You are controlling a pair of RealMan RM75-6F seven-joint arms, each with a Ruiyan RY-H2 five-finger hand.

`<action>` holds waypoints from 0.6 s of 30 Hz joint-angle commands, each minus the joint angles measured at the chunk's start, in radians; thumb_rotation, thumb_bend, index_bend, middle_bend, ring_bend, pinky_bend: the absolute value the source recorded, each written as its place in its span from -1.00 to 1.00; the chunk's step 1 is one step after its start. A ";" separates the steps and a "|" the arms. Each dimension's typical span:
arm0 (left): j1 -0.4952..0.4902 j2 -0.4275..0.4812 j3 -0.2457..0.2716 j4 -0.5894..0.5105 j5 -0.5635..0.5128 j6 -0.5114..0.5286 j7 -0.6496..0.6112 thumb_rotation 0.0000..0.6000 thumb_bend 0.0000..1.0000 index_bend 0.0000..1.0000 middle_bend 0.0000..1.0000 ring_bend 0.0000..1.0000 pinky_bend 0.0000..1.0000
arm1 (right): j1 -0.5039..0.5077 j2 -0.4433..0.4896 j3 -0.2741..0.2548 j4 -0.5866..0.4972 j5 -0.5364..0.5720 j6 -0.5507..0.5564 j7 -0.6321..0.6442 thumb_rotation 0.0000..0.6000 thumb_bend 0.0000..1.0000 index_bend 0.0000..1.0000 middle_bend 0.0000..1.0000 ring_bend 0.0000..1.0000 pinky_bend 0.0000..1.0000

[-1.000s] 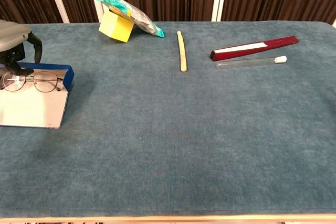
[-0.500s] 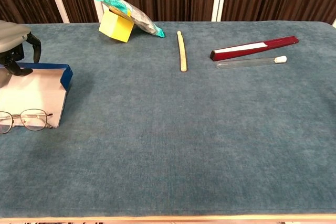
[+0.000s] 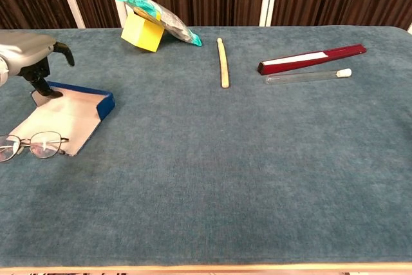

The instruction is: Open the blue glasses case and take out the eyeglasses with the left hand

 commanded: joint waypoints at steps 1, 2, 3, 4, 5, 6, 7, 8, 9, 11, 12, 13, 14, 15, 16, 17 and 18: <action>0.006 0.004 -0.006 -0.011 -0.009 0.013 0.008 1.00 -0.70 -0.60 1.00 0.88 0.99 | 0.000 0.001 -0.001 0.000 -0.002 0.001 0.001 1.00 -0.64 -1.00 -1.00 -1.00 -0.64; 0.011 0.008 -0.007 -0.018 -0.011 0.018 0.009 1.00 -0.70 -0.59 1.00 0.88 0.99 | -0.001 0.001 -0.001 0.000 -0.003 0.001 0.002 1.00 -0.64 -1.00 -1.00 -1.00 -0.64; 0.017 0.013 -0.008 -0.028 -0.014 0.023 0.007 1.00 -0.69 -0.59 1.00 0.88 0.99 | -0.001 0.001 -0.002 0.000 -0.005 0.002 0.002 1.00 -0.64 -1.00 -1.00 -1.00 -0.64; 0.020 0.017 -0.010 -0.035 -0.016 0.027 0.004 1.00 -0.69 -0.57 1.00 0.88 0.99 | -0.001 0.002 -0.002 0.000 -0.006 0.003 0.002 1.00 -0.64 -1.00 -1.00 -1.00 -0.64; 0.029 0.025 -0.013 -0.055 -0.018 0.034 -0.005 1.00 -0.67 -0.52 1.00 0.88 0.99 | -0.001 0.002 -0.002 0.000 -0.007 0.004 0.002 1.00 -0.64 -1.00 -1.00 -1.00 -0.64; 0.038 0.035 -0.013 -0.078 -0.015 0.041 -0.015 1.00 -0.63 -0.46 1.00 0.89 0.99 | -0.002 0.002 -0.002 0.000 -0.007 0.004 0.002 1.00 -0.64 -1.00 -1.00 -1.00 -0.64; 0.051 0.049 -0.012 -0.110 -0.009 0.051 -0.027 1.00 -0.61 -0.41 1.00 0.89 0.99 | -0.002 0.002 -0.002 0.000 -0.007 0.004 0.002 1.00 -0.64 -1.00 -1.00 -1.00 -0.64; 0.063 0.066 -0.008 -0.147 0.000 0.062 -0.038 1.00 -0.57 -0.33 1.00 0.90 0.99 | -0.002 0.002 -0.002 0.001 -0.007 0.004 0.003 1.00 -0.64 -1.00 -1.00 -1.00 -0.64; 0.071 0.076 -0.004 -0.168 0.006 0.068 -0.043 1.00 -0.54 -0.27 1.00 0.91 0.99 | -0.002 0.001 -0.003 0.001 -0.007 0.004 0.003 1.00 -0.64 -1.00 -1.00 -1.00 -0.64; 0.101 0.118 0.014 -0.255 0.030 0.097 -0.055 1.00 -0.51 -0.19 1.00 0.93 1.00 | -0.001 0.001 -0.003 0.001 -0.009 0.004 0.002 1.00 -0.64 -1.00 -1.00 -1.00 -0.64; 0.108 0.128 0.019 -0.274 0.035 0.104 -0.056 1.00 -0.51 -0.16 1.00 0.94 1.00 | -0.001 0.001 -0.003 0.000 -0.009 0.004 0.002 1.00 -0.64 -1.00 -1.00 -1.00 -0.64; 0.122 0.146 0.029 -0.311 0.045 0.118 -0.058 1.00 -0.50 -0.14 1.00 0.94 1.00 | -0.002 0.001 -0.003 0.000 -0.010 0.004 0.002 1.00 -0.64 -1.00 -1.00 -1.00 -0.64; 0.136 0.163 0.042 -0.345 0.053 0.132 -0.057 1.00 -0.49 -0.11 1.00 0.95 1.00 | -0.002 0.001 -0.003 0.000 -0.010 0.005 0.002 1.00 -0.64 -1.00 -1.00 -1.00 -0.64; 0.149 0.178 0.054 -0.374 0.059 0.145 -0.055 1.00 -0.47 -0.10 1.00 0.95 1.00 | -0.002 0.001 -0.003 0.000 -0.011 0.005 0.003 1.00 -0.64 -1.00 -1.00 -1.00 -0.64; 0.155 0.185 0.060 -0.387 0.061 0.151 -0.054 1.00 -0.47 -0.09 1.00 0.95 1.00 | -0.002 0.001 -0.004 0.000 -0.011 0.005 0.003 1.00 -0.64 -1.00 -1.00 -1.00 -0.64; 0.167 0.195 0.071 -0.408 0.063 0.160 -0.051 1.00 -0.47 -0.07 1.00 0.96 1.00 | -0.002 0.001 -0.004 -0.001 -0.011 0.005 0.004 1.00 -0.64 -1.00 -1.00 -1.00 -0.64; 0.177 0.202 0.079 -0.423 0.063 0.167 -0.050 1.00 -0.46 -0.06 1.00 0.96 1.00 | -0.002 0.002 -0.004 -0.001 -0.011 0.005 0.005 1.00 -0.64 -1.00 -1.00 -1.00 -0.64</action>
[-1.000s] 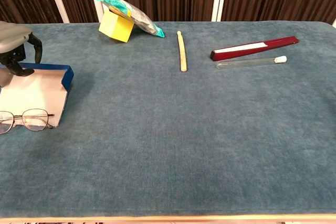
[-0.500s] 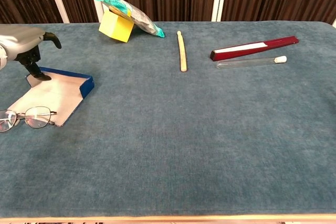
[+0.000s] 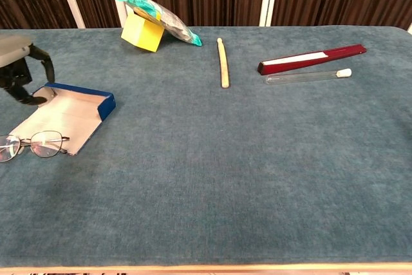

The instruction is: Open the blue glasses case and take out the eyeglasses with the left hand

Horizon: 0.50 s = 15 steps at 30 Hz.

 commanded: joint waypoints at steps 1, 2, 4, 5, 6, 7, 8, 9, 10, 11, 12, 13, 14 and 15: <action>0.058 0.051 0.047 -0.083 0.015 0.048 -0.003 1.00 -0.45 -0.05 1.00 0.96 1.00 | 0.000 0.001 0.000 -0.001 -0.001 0.000 0.002 1.00 -0.64 -1.00 -1.00 -1.00 -0.64; 0.061 0.052 0.050 -0.088 0.014 0.051 -0.003 1.00 -0.44 -0.04 1.00 0.96 1.00 | 0.000 0.001 0.000 -0.002 -0.001 0.000 0.002 1.00 -0.64 -1.00 -1.00 -1.00 -0.64; 0.076 0.050 0.059 -0.098 0.004 0.057 -0.005 1.00 -0.42 -0.03 1.00 0.96 1.00 | 0.000 0.002 -0.001 -0.002 -0.003 0.000 0.004 1.00 -0.64 -1.00 -1.00 -1.00 -0.64; 0.080 0.048 0.061 -0.099 0.001 0.058 -0.007 1.00 -0.40 -0.02 1.00 0.97 1.00 | 0.000 0.002 -0.001 -0.002 -0.003 0.000 0.005 1.00 -0.64 -1.00 -1.00 -1.00 -0.64; 0.086 0.043 0.063 -0.100 -0.005 0.060 -0.010 1.00 -0.38 -0.01 1.00 0.97 1.00 | 0.000 0.003 -0.001 -0.002 -0.003 0.000 0.006 1.00 -0.64 -1.00 -1.00 -1.00 -0.64; 0.092 0.038 0.065 -0.100 -0.012 0.062 -0.012 1.00 -0.37 0.00 1.00 0.97 1.00 | 0.000 0.003 0.000 -0.002 -0.003 0.000 0.007 1.00 -0.64 -1.00 -1.00 -1.00 -0.64; 0.096 0.033 0.066 -0.097 -0.016 0.065 -0.011 1.00 -0.37 0.01 1.00 0.97 1.00 | 0.000 0.003 0.000 -0.002 -0.002 0.000 0.008 1.00 -0.64 -1.00 -1.00 -1.00 -0.64; 0.099 0.028 0.067 -0.092 -0.020 0.068 -0.008 1.00 -0.36 0.01 1.00 0.97 1.00 | -0.001 0.004 0.000 -0.002 -0.002 0.000 0.009 1.00 -0.64 -1.00 -1.00 -1.00 -0.64; 0.100 0.025 0.067 -0.088 -0.023 0.070 -0.007 1.00 -0.35 0.01 1.00 0.97 1.00 | -0.001 0.004 -0.001 -0.003 -0.002 0.000 0.009 1.00 -0.64 -1.00 -1.00 -1.00 -0.64; 0.102 0.018 0.065 -0.079 -0.028 0.073 -0.004 1.00 -0.35 0.01 1.00 0.97 1.00 | 0.000 0.004 -0.001 -0.003 -0.003 -0.001 0.010 1.00 -0.64 -1.00 -1.00 -1.00 -0.64; 0.103 0.011 0.061 -0.069 -0.035 0.074 -0.001 1.00 -0.34 0.01 1.00 0.97 1.00 | 0.000 0.005 -0.001 -0.003 -0.003 -0.002 0.010 1.00 -0.64 -1.00 -1.00 -1.00 -0.64; 0.103 0.008 0.059 -0.064 -0.038 0.074 -0.001 1.00 -0.33 0.01 1.00 0.97 1.00 | 0.000 0.005 -0.001 -0.003 -0.003 -0.002 0.011 1.00 -0.64 -1.00 -1.00 -1.00 -0.64; 0.103 0.001 0.055 -0.055 -0.047 0.072 0.000 1.00 -0.33 0.01 1.00 0.97 1.00 | 0.000 0.005 -0.001 -0.003 -0.003 -0.002 0.011 1.00 -0.64 -1.00 -1.00 -1.00 -0.64; 0.102 -0.005 0.051 -0.047 -0.055 0.068 0.002 1.00 -0.33 0.01 1.00 0.97 1.00 | 0.000 0.005 -0.001 -0.004 -0.003 -0.002 0.012 1.00 -0.64 -1.00 -1.00 -1.00 -0.64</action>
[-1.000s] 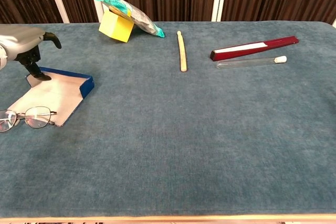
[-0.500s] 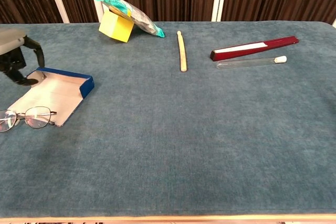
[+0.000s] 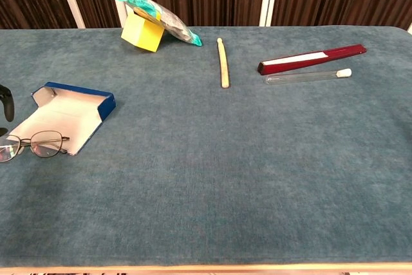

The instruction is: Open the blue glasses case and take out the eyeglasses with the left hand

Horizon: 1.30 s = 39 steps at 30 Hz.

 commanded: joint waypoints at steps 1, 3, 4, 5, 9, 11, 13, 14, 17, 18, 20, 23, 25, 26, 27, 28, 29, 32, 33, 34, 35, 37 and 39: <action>-0.001 -0.018 -0.014 0.024 -0.028 -0.009 0.006 1.00 -0.33 0.01 1.00 0.97 1.00 | 0.000 0.000 0.000 -0.001 0.000 -0.001 0.001 1.00 -0.64 -1.00 -1.00 -1.00 -0.64; -0.003 -0.026 -0.020 0.033 -0.043 -0.018 0.009 1.00 -0.33 0.01 1.00 0.97 1.00 | 0.000 0.000 0.000 -0.001 0.000 -0.002 0.001 1.00 -0.64 -1.00 -1.00 -1.00 -0.64; -0.004 -0.031 -0.023 0.038 -0.052 -0.023 0.012 1.00 -0.33 0.01 1.00 0.97 1.00 | 0.000 0.001 0.000 -0.001 0.000 -0.001 0.001 1.00 -0.64 -1.00 -1.00 -1.00 -0.64; -0.006 -0.036 -0.025 0.043 -0.057 -0.027 0.016 1.00 -0.33 0.01 1.00 0.97 1.00 | 0.000 0.001 0.000 -0.001 0.000 -0.001 0.001 1.00 -0.64 -1.00 -1.00 -1.00 -0.64; -0.009 -0.053 -0.026 0.064 -0.072 -0.036 0.032 1.00 -0.31 0.03 1.00 0.97 1.00 | 0.000 0.001 0.000 -0.001 0.000 -0.001 0.002 1.00 -0.64 -1.00 -1.00 -1.00 -0.64; -0.011 -0.062 -0.030 0.074 -0.080 -0.040 0.034 1.00 -0.29 0.03 1.00 0.97 1.00 | 0.000 0.001 -0.001 -0.001 -0.001 -0.001 0.002 1.00 -0.64 -1.00 -1.00 -1.00 -0.64; -0.013 -0.070 -0.036 0.084 -0.088 -0.045 0.035 1.00 -0.28 0.03 1.00 0.97 1.00 | 0.000 0.001 -0.001 -0.001 -0.001 -0.001 0.002 1.00 -0.64 -1.00 -1.00 -1.00 -0.64; -0.015 -0.075 -0.040 0.088 -0.093 -0.050 0.036 1.00 -0.28 0.03 1.00 0.97 1.00 | 0.000 0.001 -0.001 -0.001 -0.001 -0.001 0.002 1.00 -0.64 -1.00 -1.00 -1.00 -0.64; -0.020 -0.084 -0.046 0.092 -0.096 -0.056 0.039 1.00 -0.28 0.04 1.00 0.97 1.00 | 0.000 0.001 -0.001 0.000 -0.001 -0.001 0.002 1.00 -0.64 -1.00 -1.00 -1.00 -0.64; -0.021 -0.087 -0.048 0.091 -0.094 -0.057 0.040 1.00 -0.28 0.04 1.00 0.97 1.00 | 0.000 0.001 -0.001 -0.001 -0.001 -0.001 0.002 1.00 -0.64 -1.00 -1.00 -1.00 -0.64; -0.022 -0.092 -0.047 0.089 -0.092 -0.058 0.043 1.00 -0.28 0.04 1.00 0.97 1.00 | 0.000 0.001 -0.001 -0.001 -0.001 -0.001 0.002 1.00 -0.64 -1.00 -1.00 -1.00 -0.64; -0.023 -0.099 -0.045 0.088 -0.088 -0.058 0.048 1.00 -0.28 0.05 1.00 0.97 1.00 | 0.000 0.002 -0.001 -0.001 -0.001 -0.002 0.002 1.00 -0.64 -1.00 -1.00 -1.00 -0.64; -0.023 -0.104 -0.046 0.090 -0.088 -0.057 0.050 1.00 -0.28 0.05 1.00 0.97 1.00 | 0.000 0.002 -0.001 -0.001 -0.001 -0.001 0.003 1.00 -0.64 -1.00 -1.00 -1.00 -0.64; -0.022 -0.105 -0.045 0.091 -0.088 -0.057 0.051 1.00 -0.28 0.05 1.00 0.97 1.00 | 0.000 0.002 -0.001 -0.001 -0.001 -0.001 0.003 1.00 -0.64 -1.00 -1.00 -1.00 -0.64; -0.022 -0.107 -0.044 0.092 -0.089 -0.058 0.053 1.00 -0.28 0.06 1.00 0.97 1.00 | 0.000 0.002 -0.001 -0.001 -0.002 -0.001 0.003 1.00 -0.64 -1.00 -1.00 -1.00 -0.64; -0.022 -0.108 -0.043 0.093 -0.089 -0.058 0.056 1.00 -0.28 0.06 1.00 0.97 1.00 | 0.000 0.002 -0.001 -0.001 -0.002 -0.001 0.003 1.00 -0.64 -1.00 -1.00 -1.00 -0.64; -0.022 -0.109 -0.043 0.093 -0.089 -0.058 0.058 1.00 -0.28 0.06 1.00 0.97 1.00 | 0.000 0.002 -0.001 -0.001 -0.002 -0.001 0.003 1.00 -0.64 -1.00 -1.00 -1.00 -0.64; -0.020 -0.110 -0.042 0.096 -0.086 -0.055 0.060 1.00 -0.28 0.07 1.00 0.97 1.00 | 0.000 0.002 -0.001 -0.001 -0.002 0.000 0.003 1.00 -0.64 -1.00 -1.00 -1.00 -0.64; -0.019 -0.110 -0.043 0.097 -0.086 -0.055 0.060 1.00 -0.28 0.07 1.00 0.97 1.00 | 0.000 0.002 -0.001 -0.001 -0.002 0.000 0.003 1.00 -0.64 -1.00 -1.00 -1.00 -0.64; -0.019 -0.110 -0.043 0.098 -0.086 -0.055 0.060 1.00 -0.28 0.07 1.00 0.97 1.00 | 0.000 0.002 -0.001 -0.001 -0.002 0.000 0.003 1.00 -0.64 -1.00 -1.00 -1.00 -0.64; -0.018 -0.110 -0.043 0.100 -0.088 -0.056 0.061 1.00 -0.28 0.07 1.00 0.97 1.00 | 0.000 0.002 -0.001 -0.001 -0.002 0.000 0.003 1.00 -0.64 -1.00 -1.00 -1.00 -0.64; -0.018 -0.110 -0.045 0.104 -0.090 -0.058 0.061 1.00 -0.28 0.07 1.00 0.97 1.00 | 0.000 0.002 -0.001 -0.001 -0.002 0.000 0.002 1.00 -0.64 -1.00 -1.00 -1.00 -0.64; -0.017 -0.111 -0.046 0.108 -0.092 -0.061 0.061 1.00 -0.27 0.08 1.00 0.97 1.00 | 0.000 0.001 -0.001 -0.001 -0.002 0.000 0.003 1.00 -0.64 -1.00 -1.00 -1.00 -0.64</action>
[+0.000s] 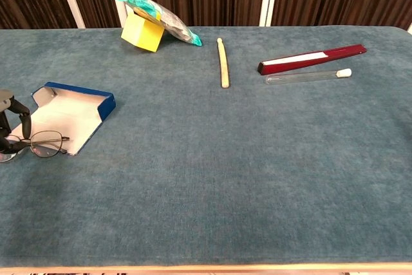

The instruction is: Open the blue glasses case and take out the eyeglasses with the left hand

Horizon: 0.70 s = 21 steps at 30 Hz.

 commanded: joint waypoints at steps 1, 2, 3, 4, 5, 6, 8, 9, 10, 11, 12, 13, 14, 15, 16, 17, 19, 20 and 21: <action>0.000 -0.001 -0.001 0.003 -0.002 -0.003 0.001 1.00 -0.26 0.09 1.00 0.97 1.00 | 0.000 0.000 0.000 0.000 0.000 0.000 0.000 1.00 -0.63 -1.00 -1.00 -1.00 -0.64; 0.000 -0.002 0.000 0.005 -0.003 -0.005 0.002 1.00 -0.24 0.10 1.00 0.97 1.00 | 0.000 0.000 0.000 0.000 0.000 0.000 0.000 1.00 -0.63 -1.00 -1.00 -1.00 -0.64; 0.000 -0.003 0.000 0.006 -0.003 -0.006 0.003 1.00 -0.22 0.10 1.00 0.97 1.00 | 0.000 0.000 0.000 0.000 0.000 0.001 0.000 1.00 -0.63 -1.00 -1.00 -1.00 -0.64; 0.001 -0.004 0.000 0.007 -0.003 -0.007 0.004 1.00 -0.21 0.11 1.00 0.97 1.00 | 0.000 -0.001 0.000 0.000 0.000 0.001 0.000 1.00 -0.62 -1.00 -1.00 -1.00 -0.64; 0.001 -0.005 -0.001 0.008 -0.003 -0.007 0.004 1.00 -0.20 0.12 1.00 0.97 1.00 | 0.000 -0.001 0.000 0.000 0.000 0.001 0.000 1.00 -0.62 -1.00 -1.00 -1.00 -0.64; 0.001 -0.006 -0.001 0.008 -0.004 -0.008 0.004 1.00 -0.19 0.12 1.00 0.97 1.00 | -0.001 -0.001 0.000 0.000 0.000 0.002 0.000 1.00 -0.62 -1.00 -1.00 -1.00 -0.64; 0.002 -0.008 0.000 0.010 -0.004 -0.009 0.005 1.00 -0.16 0.13 1.00 0.97 1.00 | -0.001 -0.001 0.000 0.001 0.000 0.002 0.000 1.00 -0.62 -1.00 -1.00 -1.00 -0.64; 0.002 -0.009 0.000 0.011 -0.005 -0.010 0.006 1.00 -0.14 0.14 1.00 0.97 1.00 | -0.001 -0.001 0.000 0.000 0.000 0.002 0.000 1.00 -0.62 -1.00 -1.00 -1.00 -0.64; 0.002 -0.010 0.000 0.012 -0.005 -0.010 0.007 1.00 -0.13 0.14 1.00 0.97 1.00 | -0.001 -0.001 0.000 0.000 -0.001 0.002 0.000 1.00 -0.62 -1.00 -1.00 -1.00 -0.64; 0.002 -0.010 -0.001 0.012 -0.005 -0.010 0.007 1.00 -0.11 0.15 1.00 0.97 1.00 | -0.001 -0.001 0.000 0.000 -0.001 0.002 0.000 1.00 -0.61 -1.00 -1.00 -1.00 -0.64; 0.003 -0.011 -0.002 0.013 -0.006 -0.010 0.007 1.00 -0.09 0.16 1.00 0.97 1.00 | -0.001 -0.001 0.000 0.000 -0.001 0.002 0.000 1.00 -0.61 -1.00 -1.00 -1.00 -0.64; 0.003 -0.012 -0.002 0.013 -0.006 -0.010 0.007 1.00 -0.08 0.16 1.00 0.98 1.00 | -0.001 -0.001 0.000 0.000 -0.001 0.002 0.000 1.00 -0.61 -1.00 -1.00 -1.00 -0.64; 0.004 -0.012 -0.003 0.012 -0.004 -0.009 0.006 1.00 -0.08 0.17 1.00 0.98 1.00 | -0.001 -0.001 0.000 0.000 -0.001 0.003 0.001 1.00 -0.61 -1.00 -1.00 -1.00 -0.64; 0.004 -0.012 -0.003 0.012 -0.003 -0.009 0.005 1.00 -0.07 0.18 1.00 0.98 1.00 | -0.001 -0.001 0.000 0.000 -0.001 0.003 0.001 1.00 -0.61 -1.00 -1.00 -1.00 -0.64; 0.004 -0.012 -0.004 0.010 0.000 -0.008 0.003 1.00 -0.07 0.19 1.00 0.98 1.00 | -0.001 -0.001 0.000 0.000 -0.001 0.003 0.001 1.00 -0.61 -1.00 -1.00 -1.00 -0.64; 0.005 -0.011 -0.005 0.006 0.005 -0.007 0.001 1.00 -0.06 0.19 1.00 0.98 1.00 | -0.001 -0.001 0.000 0.000 -0.001 0.003 0.001 1.00 -0.61 -1.00 -1.00 -1.00 -0.64; 0.006 -0.007 -0.007 -0.007 0.016 -0.003 -0.004 1.00 -0.05 0.20 1.00 0.98 1.00 | -0.001 -0.001 0.000 0.000 -0.001 0.003 0.001 1.00 -0.61 -1.00 -1.00 -1.00 -0.64; 0.007 -0.004 -0.008 -0.017 0.024 0.000 -0.007 1.00 -0.05 0.20 1.00 0.98 1.00 | -0.001 -0.001 0.000 0.000 0.000 0.003 0.001 1.00 -0.61 -1.00 -1.00 -1.00 -0.64; 0.007 -0.001 -0.009 -0.027 0.031 0.002 -0.009 1.00 -0.05 0.20 1.00 0.98 1.00 | -0.001 -0.001 0.000 -0.001 0.000 0.003 0.001 1.00 -0.61 -1.00 -1.00 -1.00 -0.64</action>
